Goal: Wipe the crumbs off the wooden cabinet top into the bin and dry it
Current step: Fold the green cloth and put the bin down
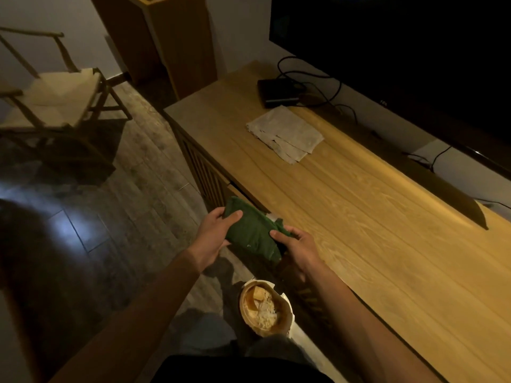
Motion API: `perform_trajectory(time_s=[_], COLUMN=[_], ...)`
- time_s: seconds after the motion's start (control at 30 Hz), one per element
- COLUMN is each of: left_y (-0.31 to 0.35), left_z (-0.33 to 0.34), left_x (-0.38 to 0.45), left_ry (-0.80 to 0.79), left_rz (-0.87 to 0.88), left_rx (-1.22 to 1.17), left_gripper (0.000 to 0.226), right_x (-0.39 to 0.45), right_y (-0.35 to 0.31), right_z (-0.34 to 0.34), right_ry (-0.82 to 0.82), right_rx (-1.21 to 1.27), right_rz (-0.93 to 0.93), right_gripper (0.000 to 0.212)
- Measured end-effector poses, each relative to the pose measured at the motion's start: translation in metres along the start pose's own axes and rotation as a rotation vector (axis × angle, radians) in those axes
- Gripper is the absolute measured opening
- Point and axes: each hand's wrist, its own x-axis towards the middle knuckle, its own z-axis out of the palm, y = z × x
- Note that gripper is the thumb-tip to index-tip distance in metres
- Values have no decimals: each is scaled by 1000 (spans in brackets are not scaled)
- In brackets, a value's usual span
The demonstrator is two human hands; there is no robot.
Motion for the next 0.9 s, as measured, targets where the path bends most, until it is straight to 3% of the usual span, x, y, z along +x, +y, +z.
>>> perform_trajectory(time_s=[0.17, 0.6, 0.77, 0.9], left_y=[17, 103, 120, 128], left_z=[12, 11, -5, -17], left_x=[35, 194, 255, 289], left_ry=[-38, -118, -102, -126], left_rz=[-11, -120, -120, -118], left_rx=[42, 260, 414, 575], left_gripper=[34, 29, 12, 42], right_x=[26, 148, 191, 212], right_y=[-14, -70, -82, -84], right_z=[0, 59, 89, 103], right_ry=[47, 265, 330, 373], right_rx=[40, 111, 97, 42], right_rz=[-2, 48, 59, 80], right_gripper=[25, 17, 10, 7])
